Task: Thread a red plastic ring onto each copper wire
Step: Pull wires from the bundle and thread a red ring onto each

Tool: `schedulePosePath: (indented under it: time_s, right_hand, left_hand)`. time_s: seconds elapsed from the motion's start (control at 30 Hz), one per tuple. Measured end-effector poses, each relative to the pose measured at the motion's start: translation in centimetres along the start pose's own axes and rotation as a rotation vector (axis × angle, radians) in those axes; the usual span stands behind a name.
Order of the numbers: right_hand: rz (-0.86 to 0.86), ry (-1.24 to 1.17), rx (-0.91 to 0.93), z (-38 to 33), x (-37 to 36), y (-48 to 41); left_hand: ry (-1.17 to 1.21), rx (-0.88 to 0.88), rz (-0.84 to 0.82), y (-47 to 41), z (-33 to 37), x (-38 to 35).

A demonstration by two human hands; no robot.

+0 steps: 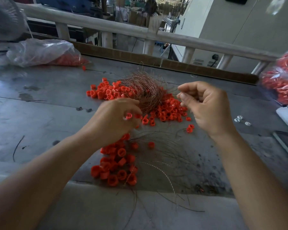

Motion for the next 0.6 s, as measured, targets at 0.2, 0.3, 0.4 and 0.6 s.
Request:
schedulePosePath:
  time_s: [0.2,0.3,0.4,0.6]
  right_hand:
    - [-0.026,0.014,0.031,-0.3,-0.4,0.1]
    - [-0.030,0.019,0.039,-0.5,-0.5,0.2]
    - [-0.034,0.018,0.043,-0.8,-0.7,0.3]
    - [-0.099,0.023,0.109,-2.4,-1.9,0.9]
  left_hand:
    - [-0.086,0.032,-0.052,0.1,-0.2,0.2]
    - [-0.166,0.092,0.051,0.1,-0.2,1.4]
    - [-0.128,0.151,0.200,0.3,0.3,2.9]
    - [0.361,0.070,-0.044,1.0,2.1,2.5]
Point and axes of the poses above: each hand's wrist, its own y-axis away from the middle knuckle, its own x-axis out of the back of the hand, z = x × y, the point moved 2 cm from there along -y, towards the middle knuckle, and after that the axes turned 10 degrees about x, right-handed, at the moved point
